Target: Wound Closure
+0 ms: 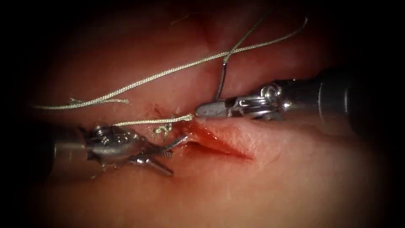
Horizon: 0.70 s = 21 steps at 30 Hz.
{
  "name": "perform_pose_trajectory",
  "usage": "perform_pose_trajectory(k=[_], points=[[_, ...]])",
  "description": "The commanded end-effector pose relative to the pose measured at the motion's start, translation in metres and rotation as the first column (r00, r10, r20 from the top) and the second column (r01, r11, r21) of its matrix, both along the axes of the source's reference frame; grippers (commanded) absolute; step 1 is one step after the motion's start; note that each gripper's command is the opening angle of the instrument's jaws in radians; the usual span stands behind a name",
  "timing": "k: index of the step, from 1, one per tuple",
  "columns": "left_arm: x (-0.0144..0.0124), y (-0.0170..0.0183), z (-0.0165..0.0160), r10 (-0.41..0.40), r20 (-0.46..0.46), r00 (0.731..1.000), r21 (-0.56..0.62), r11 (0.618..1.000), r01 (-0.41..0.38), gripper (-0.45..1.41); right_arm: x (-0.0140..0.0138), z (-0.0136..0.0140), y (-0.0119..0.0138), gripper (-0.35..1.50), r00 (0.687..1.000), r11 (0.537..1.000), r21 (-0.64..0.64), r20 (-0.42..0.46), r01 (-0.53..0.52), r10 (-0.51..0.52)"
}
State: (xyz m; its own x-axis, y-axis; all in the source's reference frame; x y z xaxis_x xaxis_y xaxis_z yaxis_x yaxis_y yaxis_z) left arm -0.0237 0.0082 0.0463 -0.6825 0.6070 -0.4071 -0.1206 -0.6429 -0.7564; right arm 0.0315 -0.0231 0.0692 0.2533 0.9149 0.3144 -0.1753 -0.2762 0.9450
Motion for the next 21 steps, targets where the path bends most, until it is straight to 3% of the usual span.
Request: perform_pose_trajectory(k=[1, 2, 4, 5, 6, 7, 9, 10, 12, 13, 15, 16, 18, 21], points=[[-0.0005, -0.0001, 0.0006, 0.0, 0.002, 1.0, 0.0, 1.0, 0.0, 0.37, 0.0013, 0.0, 0.0001, -0.21, 1.0, 0.995, -0.101, -0.012, -0.02, 0.019], [-0.0005, -0.0001, 0.0006, 0.0, 0.002, 1.0, 0.0, 1.0, 0.0, 0.37, 0.0013, 0.0, 0.0001, -0.21, 1.0, 0.995, -0.101, -0.012, -0.02, 0.019], [-0.0006, -0.0001, 0.0006, 0.0, 0.002, 1.0, 0.0, 1.0, 0.0, 0.37, 0.0014, -0.0001, 0.0005, 0.86, 0.997, 0.95, -0.305, -0.013, -0.074, 0.073], [-0.0006, -0.0001, 0.0006, 0.0, 0.002, 1.0, 0.0, 1.0, 0.0, 0.37, 0.0014, 0.0, 0.0007, 1.04, 0.996, 0.91, -0.406, -0.021, -0.083, 0.082], [-0.0006, -0.0001, 0.0006, 0.0, 0.001, 1.0, 0.0, 1.0, 0.0, 0.37, 0.0013, 0.0001, 0.0009, 1.09, 0.995, 0.868, -0.488, -0.021, -0.092, 0.094], [-0.0006, -0.0001, 0.0006, 0.0, 0.001, 1.0, 0.0, 1.0, 0.0, 0.37, 0.0013, 0.0001, 0.0009, 1.09, 0.995, 0.868, -0.488, -0.021, -0.092, 0.094], [-0.0006, -0.0001, 0.0006, 0.001, -0.001, 1.0, 0.0, 1.0, -0.001, 0.37, 0.0011, 0.0005, 0.0013, 1.14, 0.992, 0.811, -0.575, -0.007, -0.104, 0.123], [-0.0006, -0.0001, 0.0006, 0.001, -0.001, 1.0, 0.0, 1.0, -0.001, 0.37, 0.0006, 0.0008, 0.002, 1.16, 0.99, 0.741, -0.663, 0.006, -0.103, 0.143], [-0.0006, -0.0001, 0.0006, 0.002, -0.001, 1.0, 0.0, 1.0, -0.002, 0.37, 0.0001, 0.0011, 0.0028, 1.19, 0.985, 0.685, -0.722, 0.027, -0.098, 0.17], [-0.0007, 0.0, 0.0005, 0.004, 0.002, 1.0, -0.004, 1.0, -0.004, 0.37, -0.0004, 0.0011, 0.0035, 1.3, 0.978, 0.633, -0.769, 0.052, -0.089, 0.2], [-0.0008, 0.0001, 0.0005, 0.022, 0.02, 1.0, -0.035, 0.999, -0.022, 0.41, -0.0012, 0.0007, 0.0043, 1.33, 0.972, 0.591, -0.803, 0.073, -0.075, 0.222], [-0.0009, 0.0002, 0.0004, 0.038, 0.035, 0.999, -0.062, 0.997, -0.036, 0.42, -0.0022, 0.0, 0.0051, 1.35, 0.971, 0.535, -0.844, 0.084, -0.049, 0.223], [-0.0013, 0.0003, 0.0004, 0.091, 0.093, 0.992, -0.159, 0.984, -0.075, 0.44, -0.0041, -0.001, 0.0061, 1.31, 0.974, 0.489, -0.872, 0.095, -0.017, 0.204], [-0.0016, 0.0004, 0.0005, 0.138, 0.149, 0.979, -0.247, 0.964, -0.099, 0.44, -0.0053, -0.0015, 0.0067, 1.31, 0.976, 0.473, -0.881, 0.114, 0.013, 0.185]])
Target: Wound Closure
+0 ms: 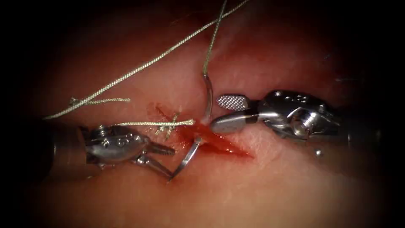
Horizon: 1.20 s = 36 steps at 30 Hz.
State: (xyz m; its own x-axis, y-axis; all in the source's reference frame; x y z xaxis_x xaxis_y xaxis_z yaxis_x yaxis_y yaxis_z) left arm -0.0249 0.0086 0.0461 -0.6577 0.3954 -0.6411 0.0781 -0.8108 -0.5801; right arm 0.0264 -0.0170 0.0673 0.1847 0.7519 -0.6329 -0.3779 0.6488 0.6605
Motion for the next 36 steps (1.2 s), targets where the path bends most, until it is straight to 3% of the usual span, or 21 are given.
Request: perform_pose_trajectory(k=[1, 6, 13, 19, 36], points=[[-0.0008, 0.0001, 0.0007, 0.022, 0.068, 0.997, -0.061, 0.998, -0.018, 0.52, -0.0016, 0.0, 0.001, 1.31, 1.0, 1.0, -0.003, 0.005, 0.015, -0.015], [-0.0016, 0.0011, 0.0002, 0.054, 0.219, 0.974, -0.199, 0.98, -0.01, 0.66, -0.0033, -0.0002, 0.0011, 1.31, 1.0, 0.999, -0.011, 0.0, 0.031, -0.031], [-0.0019, 0.0011, 0.0003, 0.159, 0.286, 0.945, -0.377, 0.925, -0.042, 0.66, -0.0016, 0.0009, -0.0001, 1.31, 0.999, 0.999, -0.018, -0.013, 0.047, -0.047], [-0.0031, 0.0011, 0.0003, 0.152, 0.334, 0.93, -0.417, 0.909, 0.001, 0.62, -0.0013, 0.0013, -0.0005, 1.3, 0.999, 0.999, -0.023, -0.017, 0.049, -0.049], [-0.005, 0.0, -0.0008, 0.18, 0.373, 0.91, -0.45, 0.893, 0.008, 0.57, -0.0002, 0.0021, -0.0012, 1.3, 0.998, 0.998, -0.031, -0.024, 0.05, -0.051]])
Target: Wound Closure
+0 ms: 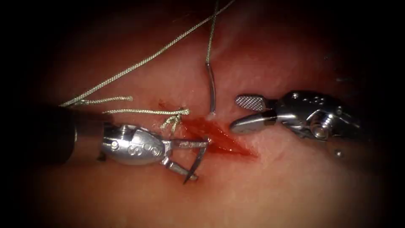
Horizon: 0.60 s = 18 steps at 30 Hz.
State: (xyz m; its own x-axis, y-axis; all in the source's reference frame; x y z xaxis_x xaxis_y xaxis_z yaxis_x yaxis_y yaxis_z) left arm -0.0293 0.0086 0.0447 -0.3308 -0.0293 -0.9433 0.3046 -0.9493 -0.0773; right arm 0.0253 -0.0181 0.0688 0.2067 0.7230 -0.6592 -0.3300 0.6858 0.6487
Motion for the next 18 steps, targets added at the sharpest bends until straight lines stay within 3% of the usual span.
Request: perform_pose_trajectory(k=[1, 7, 8, 9, 11, 12, 18], points=[[-0.0006, 0.0, 0.0005, -0.001, 0.003, 1.0, 0.001, 1.0, 0.001, 0.56, 0.0009, 0.0006, 0.0, 1.3, 1.0, 1.0, -0.001, -0.002, 0.001, -0.001], [-0.0005, 0.0006, 0.0004, -0.01, 0.027, 1.0, 0.006, 1.0, 0.01, 0.29, 0.001, 0.0007, -0.0001, 1.3, 1.0, 1.0, -0.002, -0.001, 0.0, 0.0], [-0.0003, 0.0007, 0.0006, -0.008, 0.028, 1.0, 0.006, 1.0, 0.008, 0.09, 0.001, 0.0006, -0.0001, 1.3, 1.0, 1.0, -0.002, -0.001, 0.0, 0.0], [-0.0003, 0.0007, 0.0006, -0.008, 0.028, 1.0, 0.006, 1.0, 0.008, 0.09, 0.001, 0.0006, -0.0001, 1.3, 1.0, 1.0, -0.002, -0.001, 0.0, 0.0], [-0.0001, 0.0008, 0.0006, -0.011, 0.026, 1.0, 0.004, 1.0, 0.011, -0.15, 0.001, 0.0006, -0.0002, 1.3, 1.0, 1.0, -0.002, -0.001, 0.0, 0.0], [-0.0001, 0.0009, 0.0007, -0.014, 0.021, 1.0, 0.02, 1.0, 0.013, -0.42, 0.0011, 0.0005, -0.0002, 1.3, 1.0, 1.0, -0.002, -0.001, -0.001, 0.001], [0.0006, 0.001, -0.0001, -0.028, 0.0, 1.0, 0.096, 0.995, 0.028, -0.45, 0.0009, 0.0004, -0.0001, 1.3, 1.0, 1.0, -0.001, -0.004, -0.002, 0.002]])
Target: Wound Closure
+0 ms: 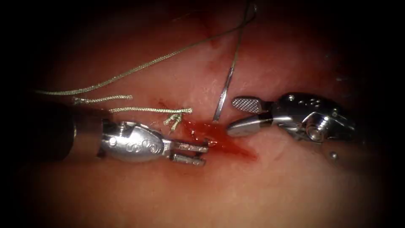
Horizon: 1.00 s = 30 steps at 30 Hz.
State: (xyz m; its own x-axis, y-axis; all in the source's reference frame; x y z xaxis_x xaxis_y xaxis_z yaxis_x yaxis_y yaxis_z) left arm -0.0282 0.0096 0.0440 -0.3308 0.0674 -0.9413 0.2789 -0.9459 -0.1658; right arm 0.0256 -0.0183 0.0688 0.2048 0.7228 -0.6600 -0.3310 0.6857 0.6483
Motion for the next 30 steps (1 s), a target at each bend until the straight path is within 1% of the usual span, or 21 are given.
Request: perform_pose_trajectory(k=[1, 3, 4, 5, 7, 8, 10, 11, 12, 13, 14, 16, 18, 19, 21, 22, 24, 25, 26, 28, 30], points=[[-0.0003, 0.0, 0.0003, -0.002, -0.001, 1.0, 0.016, 1.0, 0.002, -0.45, 0.0006, 0.0004, 0.0, 1.3, 1.0, 1.0, 0.0, -0.003, 0.0, 0.0], [0.0001, 0.0, -0.0008, -0.008, -0.004, 1.0, 0.045, 0.999, 0.008, -0.45, 0.0006, 0.0004, 0.0, 1.3, 1.0, 1.0, 0.0, -0.003, 0.001, -0.001], [0.0001, 0.0, -0.0008, -0.008, -0.004, 1.0, 0.045, 0.999, 0.008, -0.45, 0.0006, 0.0004, 0.0, 1.3, 1.0, 1.0, 0.0, -0.003, 0.001, -0.001], [0.0006, 0.0001, -0.0031, 0.007, 0.018, 1.0, 0.112, 0.994, -0.009, -0.45, 0.0006, 0.0004, 0.0, 1.3, 1.0, 1.0, 0.0, -0.004, 0.001, -0.001], [0.0009, 0.0, -0.0047, 0.029, 0.032, 0.999, 0.157, 0.987, -0.034, -0.45, 0.0006, 0.0004, -0.0001, 1.3, 1.0, 1.0, 0.002, -0.01, 0.009, -0.009], [0.0012, -0.0003, -0.0068, 0.05, 0.048, 0.998, 0.218, 0.974, -0.059, -0.45, 0.0006, 0.0003, -0.0003, 1.26, 1.0, 1.0, 0.003, -0.016, 0.017, -0.017], [0.0015, -0.0007, -0.0088, 0.077, 0.056, 0.995, 0.277, 0.957, -0.09, -0.45, 0.0005, 0.0002, -0.0006, 1.21, 0.999, 1.0, -0.001, -0.022, 0.027, -0.027], [0.0015, -0.0007, -0.0088, 0.077, 0.056, 0.995, 0.277, 0.957, -0.09, -0.45, 0.0005, 0.0002, -0.0006, 1.21, 0.999, 1.0, -0.001, -0.022, 0.027, -0.027], [0.0018, -0.001, -0.0104, 0.102, 0.066, 0.993, 0.315, 0.942, -0.118, -0.45, 0.0004, 0.0, -0.0009, 1.19, 0.999, 0.999, 0.006, -0.028, 0.032, -0.032], [0.0022, -0.0015, -0.0122, 0.133, 0.081, 0.988, 0.352, 0.924, -0.153, -0.45, 0.0003, -0.0002, -0.0011, 1.18, 0.999, 0.999, 0.042, -0.041, 0.033, -0.031], [0.0025, -0.0017, -0.0138, 0.153, 0.099, 0.983, 0.367, 0.913, -0.179, -0.45, 0.0002, -0.0004, -0.0014, 1.16, 0.999, 0.996, 0.091, -0.05, 0.019, -0.014], [0.003, -0.0015, -0.0164, 0.17, 0.128, 0.977, 0.378, 0.902, -0.207, -0.45, 0.0, -0.001, -0.0021, 1.09, 0.998, 0.99, 0.136, -0.062, 0.018, -0.009], [0.0033, -0.001, -0.0185, 0.171, 0.138, 0.976, 0.387, 0.898, -0.212, -0.45, 0.0, -0.0018, -0.0031, 1.06, 0.998, 0.988, 0.147, -0.053, 0.037, -0.029], [0.0033, -0.001, -0.0185, 0.171, 0.138, 0.976, 0.387, 0.898, -0.212, -0.45, 0.0, -0.0018, -0.0031, 1.06, 0.998, 0.988, 0.147, -0.053, 0.037, -0.029], [0.0038, 0.0001, -0.0204, 0.138, 0.124, 0.983, 0.389, 0.904, -0.176, -0.45, 0.0004, -0.003, -0.0045, 0.98, 0.997, 0.982, 0.184, -0.066, 0.051, -0.039], [0.0039, 0.0009, -0.0209, 0.118, 0.123, 0.985, 0.366, 0.918, -0.156, -0.45, 0.0006, -0.0035, -0.0049, 0.96, 0.995, 0.977, 0.201, -0.08, 0.071, -0.056], [0.0036, 0.0029, -0.0214, 0.061, 0.1, 0.993, 0.332, 0.939, -0.092, -0.45, 0.0007, -0.0041, -0.0052, 0.96, 0.994, 0.974, 0.21, -0.089, 0.08, -0.063], [0.0035, 0.0036, -0.0214, 0.047, 0.095, 0.994, 0.324, 0.943, -0.076, -0.45, 0.0007, -0.0043, -0.0052, 0.96, 0.994, 0.974, 0.211, -0.094, 0.083, -0.064], [0.0033, 0.0052, -0.0214, 0.009, 0.077, 0.997, 0.301, 0.953, -0.031, -0.45, 0.0006, -0.0045, -0.0054, 0.96, 0.993, 0.973, 0.217, -0.096, 0.084, -0.064], [0.0033, 0.0069, -0.0213, -0.042, 0.063, 0.997, 0.275, 0.961, 0.023, -0.45, 0.0004, -0.0046, -0.0056, 0.96, 0.993, 0.97, 0.227, -0.098, 0.084, -0.064], [0.0033, 0.0096, -0.0213, -0.123, 0.054, 0.991, 0.235, 0.966, 0.108, -0.45, 0.0001, -0.0048, -0.0059, 0.98, 0.992, 0.962, 0.256, -0.108, 0.092, -0.066]])
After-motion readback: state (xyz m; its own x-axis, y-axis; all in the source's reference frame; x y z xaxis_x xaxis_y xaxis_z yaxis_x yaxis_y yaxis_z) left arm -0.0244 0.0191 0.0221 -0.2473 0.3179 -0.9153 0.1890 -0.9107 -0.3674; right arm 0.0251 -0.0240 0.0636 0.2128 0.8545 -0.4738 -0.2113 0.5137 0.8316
